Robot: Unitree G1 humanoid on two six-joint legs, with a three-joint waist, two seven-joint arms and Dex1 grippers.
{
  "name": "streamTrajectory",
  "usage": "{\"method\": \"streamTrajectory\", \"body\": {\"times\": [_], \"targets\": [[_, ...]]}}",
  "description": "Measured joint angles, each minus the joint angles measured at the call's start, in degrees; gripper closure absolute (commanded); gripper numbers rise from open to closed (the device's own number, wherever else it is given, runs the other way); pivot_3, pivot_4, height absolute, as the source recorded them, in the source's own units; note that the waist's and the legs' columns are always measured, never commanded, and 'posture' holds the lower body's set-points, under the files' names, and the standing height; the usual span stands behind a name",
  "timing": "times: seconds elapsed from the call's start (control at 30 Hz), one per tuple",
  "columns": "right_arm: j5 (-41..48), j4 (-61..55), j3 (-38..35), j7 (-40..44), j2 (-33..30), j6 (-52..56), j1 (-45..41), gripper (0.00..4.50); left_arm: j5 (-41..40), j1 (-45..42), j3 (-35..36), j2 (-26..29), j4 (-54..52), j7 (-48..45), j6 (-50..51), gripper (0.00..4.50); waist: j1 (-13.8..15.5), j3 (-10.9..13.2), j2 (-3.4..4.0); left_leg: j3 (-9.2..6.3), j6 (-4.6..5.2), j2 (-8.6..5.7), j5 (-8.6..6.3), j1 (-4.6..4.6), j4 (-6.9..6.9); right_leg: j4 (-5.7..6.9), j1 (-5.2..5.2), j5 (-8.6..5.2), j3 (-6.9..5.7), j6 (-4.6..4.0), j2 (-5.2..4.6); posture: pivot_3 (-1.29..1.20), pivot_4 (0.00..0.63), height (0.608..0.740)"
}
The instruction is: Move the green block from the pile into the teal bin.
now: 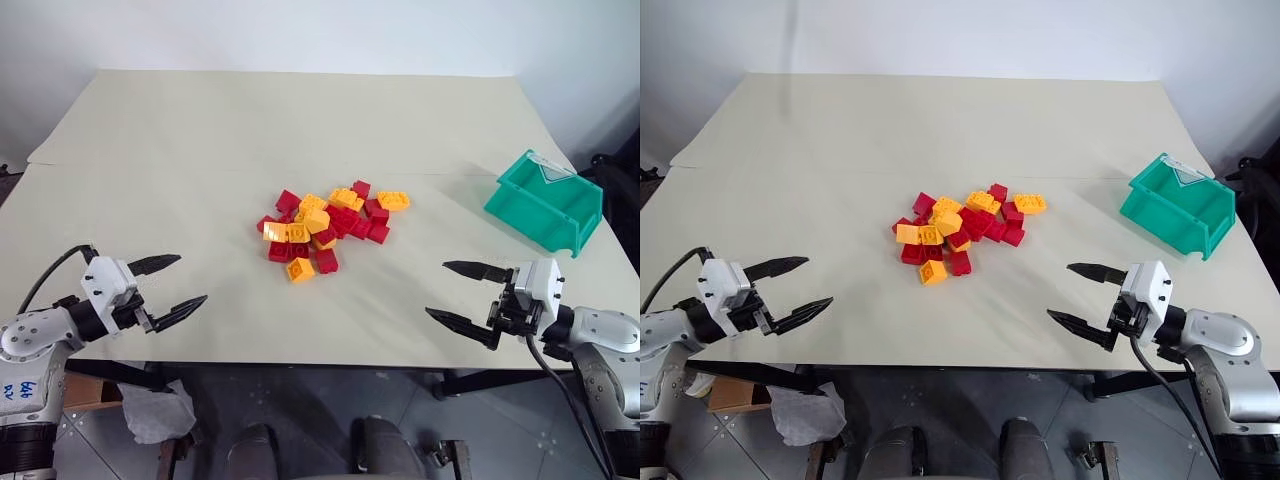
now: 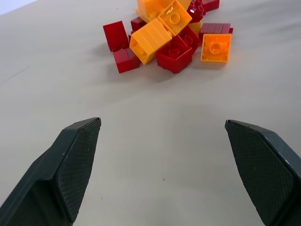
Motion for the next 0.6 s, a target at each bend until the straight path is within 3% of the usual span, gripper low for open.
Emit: {"method": "streamTrajectory", "body": {"times": [0.27, 0.6], "targets": [[0.55, -0.17, -0.44, -1.13, 0.36, 0.64, -0.04, 0.04, -0.74, 0.51, 0.25, -1.58, -0.4, 1.89, 1.51, 0.0, 0.03, 0.0, 0.0, 0.0, 0.0, 0.0, 0.0, 0.0, 0.0, 0.0, 0.01, 0.0, 0.0, 0.0, 0.0, 0.0, 0.15, 0.74], [3.39, -7.58, 1.98, -7.81, 7.76, 2.99, -5.18, 0.04, -3.18, 4.78, 5.23, -4.46, 2.28, 3.7, 2.0, 0.0, -0.44, 0.0, 0.01, 0.04, -0.01, 0.05, 0.0, 0.05, -0.05, 0.06, -0.05, 0.0, -0.01, 0.0, 0.02, 0.0, 0.15, 0.74]]}}
